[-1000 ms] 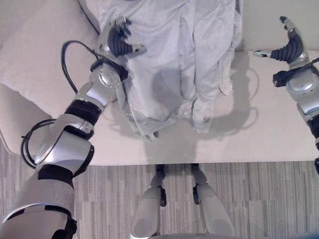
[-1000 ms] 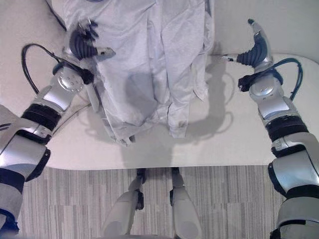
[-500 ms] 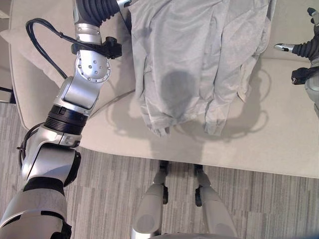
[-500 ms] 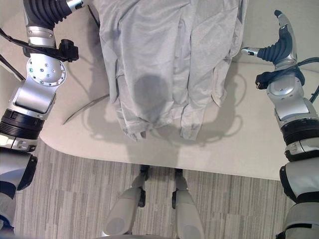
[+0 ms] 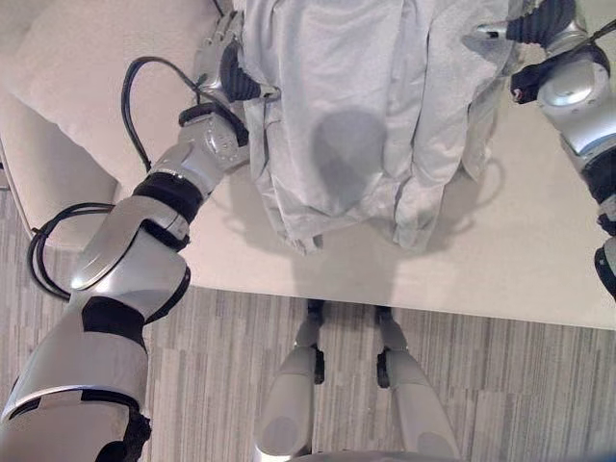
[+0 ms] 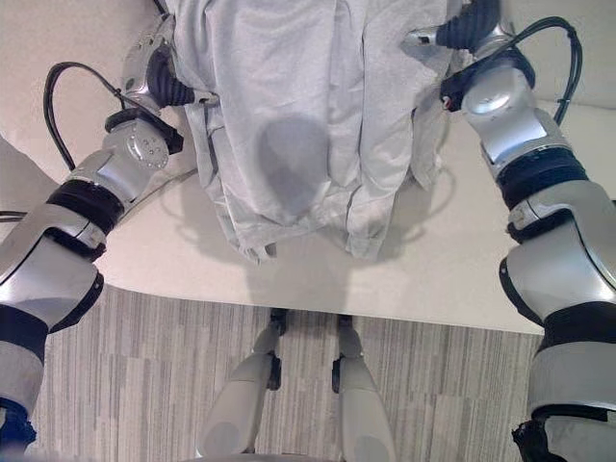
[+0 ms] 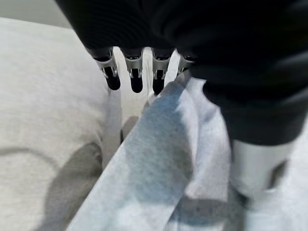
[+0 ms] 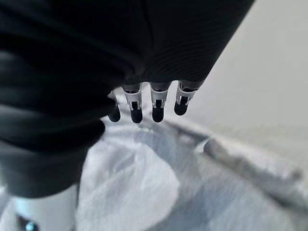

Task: Hang the clothes on the sofa on the clothes rack.

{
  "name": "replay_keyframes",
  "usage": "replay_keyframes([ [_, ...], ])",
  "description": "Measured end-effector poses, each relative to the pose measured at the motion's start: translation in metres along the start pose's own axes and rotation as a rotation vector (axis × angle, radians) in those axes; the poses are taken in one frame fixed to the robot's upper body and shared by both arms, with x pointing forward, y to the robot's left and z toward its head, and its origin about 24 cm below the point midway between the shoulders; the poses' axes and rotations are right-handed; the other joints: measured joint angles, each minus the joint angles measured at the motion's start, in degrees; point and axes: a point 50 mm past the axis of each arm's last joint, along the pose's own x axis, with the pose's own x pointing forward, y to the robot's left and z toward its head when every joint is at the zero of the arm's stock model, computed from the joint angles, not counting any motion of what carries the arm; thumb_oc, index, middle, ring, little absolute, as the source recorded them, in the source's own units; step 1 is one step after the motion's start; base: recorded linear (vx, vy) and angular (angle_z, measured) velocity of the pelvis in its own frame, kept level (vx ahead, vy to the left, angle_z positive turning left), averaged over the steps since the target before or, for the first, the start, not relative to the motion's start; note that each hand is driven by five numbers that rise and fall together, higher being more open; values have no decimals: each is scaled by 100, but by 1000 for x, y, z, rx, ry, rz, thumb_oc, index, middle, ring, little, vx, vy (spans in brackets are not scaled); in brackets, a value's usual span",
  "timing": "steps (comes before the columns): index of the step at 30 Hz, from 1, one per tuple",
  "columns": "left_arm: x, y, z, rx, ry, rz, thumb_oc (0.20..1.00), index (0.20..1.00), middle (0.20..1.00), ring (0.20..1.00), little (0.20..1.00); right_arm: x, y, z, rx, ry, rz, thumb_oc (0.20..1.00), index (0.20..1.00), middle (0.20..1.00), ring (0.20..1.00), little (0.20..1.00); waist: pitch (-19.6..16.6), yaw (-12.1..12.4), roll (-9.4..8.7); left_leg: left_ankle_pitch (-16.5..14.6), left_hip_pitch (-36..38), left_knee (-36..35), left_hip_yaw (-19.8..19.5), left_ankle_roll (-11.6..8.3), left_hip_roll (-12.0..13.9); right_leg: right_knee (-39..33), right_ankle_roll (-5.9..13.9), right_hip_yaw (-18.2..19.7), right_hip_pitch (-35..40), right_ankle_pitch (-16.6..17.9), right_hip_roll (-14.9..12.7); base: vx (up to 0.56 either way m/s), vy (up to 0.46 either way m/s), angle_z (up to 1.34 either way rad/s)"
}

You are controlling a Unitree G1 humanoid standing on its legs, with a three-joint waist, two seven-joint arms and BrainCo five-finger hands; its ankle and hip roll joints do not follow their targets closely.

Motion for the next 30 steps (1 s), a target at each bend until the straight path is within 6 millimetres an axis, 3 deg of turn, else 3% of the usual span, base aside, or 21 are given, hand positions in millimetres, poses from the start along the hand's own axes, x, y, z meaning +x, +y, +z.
replay_keyframes([
  [6,14,23,4,55,16,31,1000,1000,1000,1000,1000,4,1,3,11,24,-2,1000,1000,1000,1000,1000,0,-27,-1,40,-302,0,-40,-20,-5,1,-9,-63,-285,12,-3,-11,9,4],
  [17,15,26,2,66,20,32,1000,1000,1000,1000,1000,3,8,4,20,34,0,1000,1000,1000,1000,1000,-4,-95,-9,40,-372,0,-37,-20,-9,1,-8,-70,-353,13,-4,3,12,0],
  [18,15,27,2,66,20,32,1000,1000,1000,1000,1000,3,10,4,27,35,5,473,473,473,473,473,-4,-107,-10,40,-372,0,-36,-20,-10,2,-8,-69,-353,13,-4,0,0,0],
  [19,15,27,2,66,21,32,940,940,940,940,940,3,12,5,40,36,8,200,200,200,200,200,-4,-118,-10,40,-373,0,-36,-20,-9,1,-7,-69,-353,13,-4,0,0,0],
  [21,15,27,1,67,21,36,200,200,200,200,200,2,15,5,46,37,14,200,200,200,200,200,-5,-130,-12,39,-372,0,-33,-20,-8,1,-7,-68,-354,13,-2,0,0,0],
  [26,16,36,2,69,6,72,200,200,200,200,200,2,16,8,50,22,19,200,200,200,200,200,-7,-179,-19,39,-371,0,-4,-19,-9,1,7,-32,-363,24,-2,2,13,-2],
  [30,17,38,8,55,-20,80,200,200,200,200,200,-5,33,24,86,-67,67,200,200,200,200,200,1,-228,-33,39,-370,0,16,-19,-6,2,18,9,-379,36,4,1,12,-4],
])
